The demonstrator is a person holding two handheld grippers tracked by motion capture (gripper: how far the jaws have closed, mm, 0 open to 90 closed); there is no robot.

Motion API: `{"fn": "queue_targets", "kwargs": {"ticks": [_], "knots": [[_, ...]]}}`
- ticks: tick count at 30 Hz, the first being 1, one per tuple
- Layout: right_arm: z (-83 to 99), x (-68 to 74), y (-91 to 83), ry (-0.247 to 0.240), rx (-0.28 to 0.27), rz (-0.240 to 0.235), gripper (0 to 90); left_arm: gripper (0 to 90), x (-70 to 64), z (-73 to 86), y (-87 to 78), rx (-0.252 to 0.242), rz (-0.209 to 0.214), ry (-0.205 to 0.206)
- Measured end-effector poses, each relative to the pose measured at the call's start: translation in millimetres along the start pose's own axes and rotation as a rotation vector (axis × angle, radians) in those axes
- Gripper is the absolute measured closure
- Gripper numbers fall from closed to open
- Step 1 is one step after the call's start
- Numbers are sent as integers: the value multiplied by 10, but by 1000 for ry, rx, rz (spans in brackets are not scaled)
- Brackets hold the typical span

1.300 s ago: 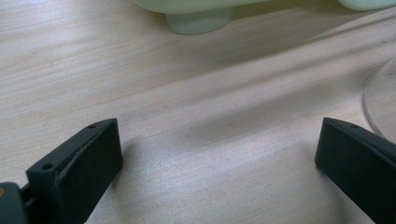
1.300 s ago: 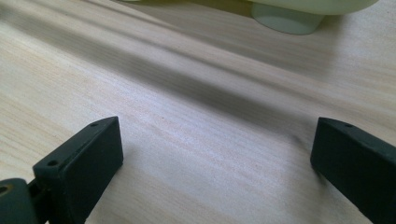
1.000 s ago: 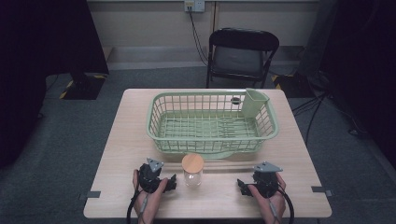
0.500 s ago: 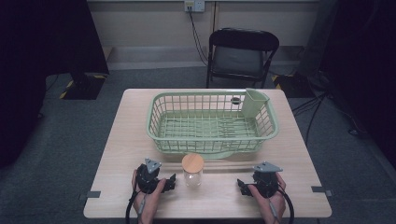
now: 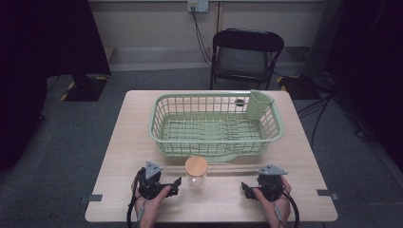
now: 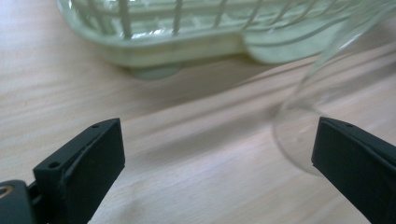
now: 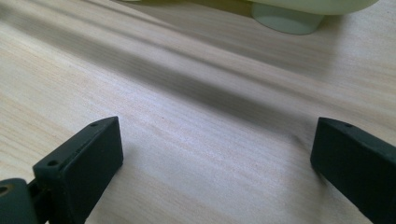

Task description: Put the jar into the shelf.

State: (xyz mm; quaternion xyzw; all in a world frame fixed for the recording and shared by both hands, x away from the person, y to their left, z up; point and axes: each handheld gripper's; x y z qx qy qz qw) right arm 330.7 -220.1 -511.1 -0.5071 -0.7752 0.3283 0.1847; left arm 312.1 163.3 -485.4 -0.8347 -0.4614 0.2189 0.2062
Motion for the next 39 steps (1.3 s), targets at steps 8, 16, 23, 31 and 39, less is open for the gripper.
{"fn": "queue_targets", "kwargs": {"ticks": [8, 16, 23, 31, 39], "knots": [[0, 0, 0, 0, 0, 0, 15, 21, -123, -91, -187, -73, 52, 33], [0, 0, 0, 0, 0, 0, 15, 20, -242, -169, -321, -113, 104, 72], [0, 0, 0, 0, 0, 0, 15, 13, -329, -234, -339, -121, 137, 103], [0, 0, 0, 0, 0, 0, 15, 22, -439, -346, -285, -105, 175, 148], [0, 0, 0, 0, 0, 0, 15, 35, -525, -476, -148, -79, 200, 194]]}}
Point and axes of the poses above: each handheld gripper's, and its own axes: y roughly forward along the jaws, z roughly out of its underside, x roughly to its left, and after that the axes turned 3 degrees about z, right-handed
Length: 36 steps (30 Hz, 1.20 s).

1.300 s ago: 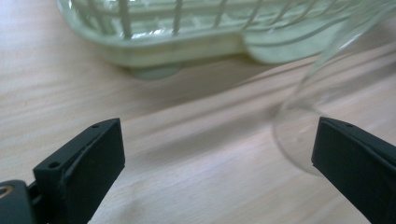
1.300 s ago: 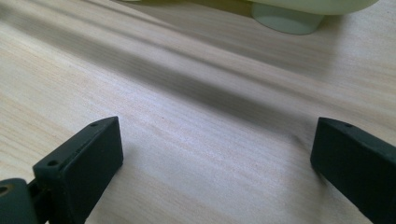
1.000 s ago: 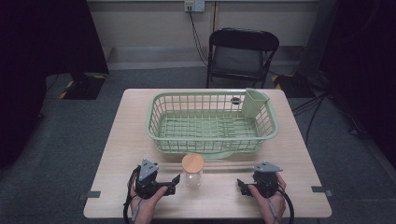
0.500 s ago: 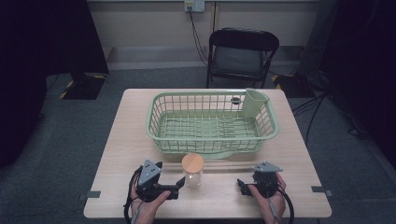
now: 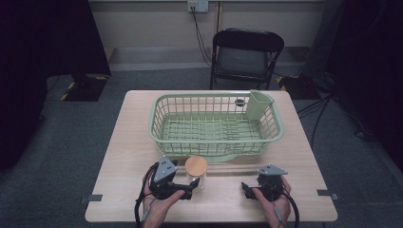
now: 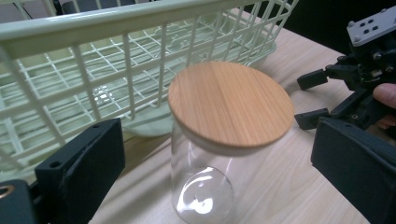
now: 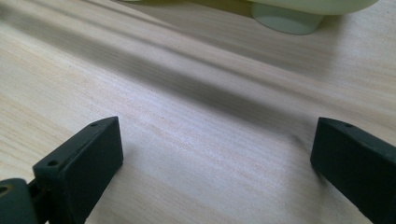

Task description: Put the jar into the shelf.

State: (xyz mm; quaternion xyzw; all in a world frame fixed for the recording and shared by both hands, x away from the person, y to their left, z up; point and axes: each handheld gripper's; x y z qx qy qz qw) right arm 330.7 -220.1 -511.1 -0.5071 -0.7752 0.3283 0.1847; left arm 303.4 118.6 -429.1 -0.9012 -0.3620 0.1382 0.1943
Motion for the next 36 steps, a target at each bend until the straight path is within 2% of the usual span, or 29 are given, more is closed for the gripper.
{"fn": "queue_targets", "kwargs": {"ticks": [9, 13, 24, 26, 30, 31, 32, 36], "knots": [[0, 0, 0, 0, 0, 0, 15, 51, -1, -87, 159, 35, 16, 27], [0, 0, 0, 0, 0, 0, 15, 95, -11, -117, 229, 51, 19, 36], [0, 0, 0, 0, 0, 0, 15, 153, 3, -122, 310, 63, 27, 48], [0, 0, 0, 0, 0, 0, 15, 201, 8, -120, 324, 72, 29, 47], [0, 0, 0, 0, 0, 0, 15, 208, 0, -116, 353, 81, 36, 51], [0, 0, 0, 0, 0, 0, 15, 236, -7, -115, 359, 79, 36, 56], [0, 0, 0, 0, 0, 0, 15, 237, -16, -114, 360, 74, 26, 63], [0, 0, 0, 0, 0, 0, 16, 241, -11, -115, 355, 74, 33, 62]]}}
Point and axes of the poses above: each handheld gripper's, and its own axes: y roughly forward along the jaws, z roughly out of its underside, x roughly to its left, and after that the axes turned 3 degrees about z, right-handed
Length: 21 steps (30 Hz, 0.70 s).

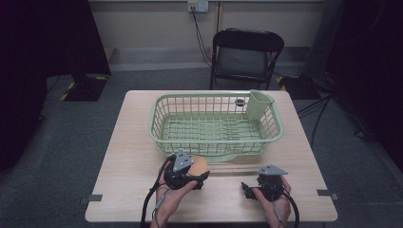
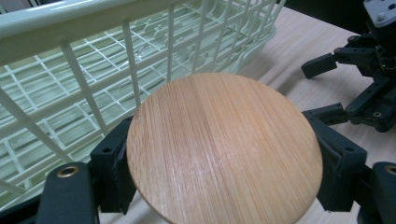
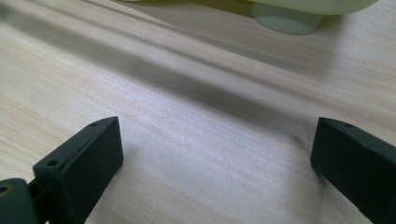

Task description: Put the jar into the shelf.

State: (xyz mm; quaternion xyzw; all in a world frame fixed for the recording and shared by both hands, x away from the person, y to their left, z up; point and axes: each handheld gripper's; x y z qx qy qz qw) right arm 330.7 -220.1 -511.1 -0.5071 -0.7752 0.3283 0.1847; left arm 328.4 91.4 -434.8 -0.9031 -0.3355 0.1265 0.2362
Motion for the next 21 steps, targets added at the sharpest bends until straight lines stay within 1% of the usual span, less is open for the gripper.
{"fn": "queue_targets", "kwargs": {"ticks": [10, 15, 17, 21], "knots": [[0, 0, 0, 0, 0, 0, 15, 242, -1, 7, -16, -5, 0, 6], [0, 0, 0, 0, 0, 0, 15, 242, 7, 8, -71, -30, -1, 2], [0, 0, 0, 0, 0, 0, 15, 243, 16, 6, -115, -52, -8, 3], [0, 0, 0, 0, 0, 0, 15, 243, 30, 3, -162, -68, -11, -1]]}}
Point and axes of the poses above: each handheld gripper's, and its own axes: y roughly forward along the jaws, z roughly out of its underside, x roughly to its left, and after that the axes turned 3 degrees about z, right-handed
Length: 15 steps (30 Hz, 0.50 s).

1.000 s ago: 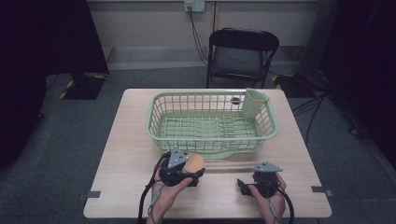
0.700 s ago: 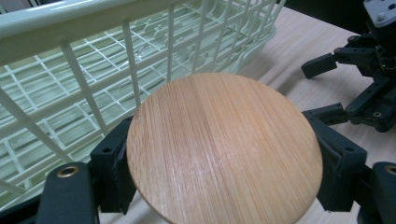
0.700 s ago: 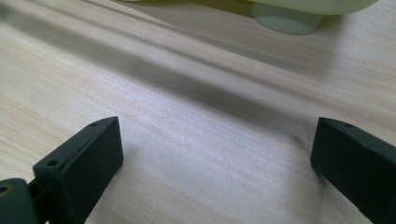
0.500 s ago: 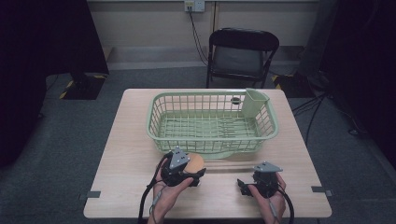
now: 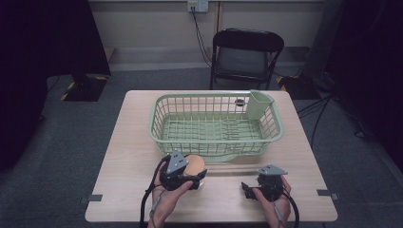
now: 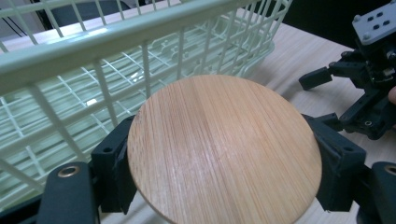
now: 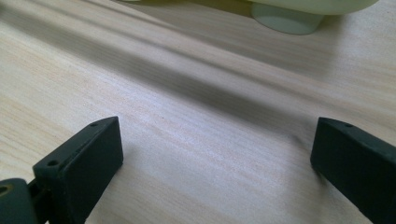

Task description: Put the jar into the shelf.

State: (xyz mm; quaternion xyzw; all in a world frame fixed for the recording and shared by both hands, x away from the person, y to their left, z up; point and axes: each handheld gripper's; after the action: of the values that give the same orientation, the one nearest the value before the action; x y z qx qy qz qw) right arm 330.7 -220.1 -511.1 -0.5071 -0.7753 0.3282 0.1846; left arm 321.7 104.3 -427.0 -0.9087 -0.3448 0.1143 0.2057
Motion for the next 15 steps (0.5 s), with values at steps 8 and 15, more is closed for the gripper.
{"fn": "queue_targets", "kwargs": {"ticks": [8, 15], "knots": [[0, 0, 0, 0, 0, 0, 15, 243, 53, -59, -165, -64, -3, 10], [0, 0, 0, 0, 0, 0, 15, 243, 71, -132, -255, -104, -5, 20]]}}
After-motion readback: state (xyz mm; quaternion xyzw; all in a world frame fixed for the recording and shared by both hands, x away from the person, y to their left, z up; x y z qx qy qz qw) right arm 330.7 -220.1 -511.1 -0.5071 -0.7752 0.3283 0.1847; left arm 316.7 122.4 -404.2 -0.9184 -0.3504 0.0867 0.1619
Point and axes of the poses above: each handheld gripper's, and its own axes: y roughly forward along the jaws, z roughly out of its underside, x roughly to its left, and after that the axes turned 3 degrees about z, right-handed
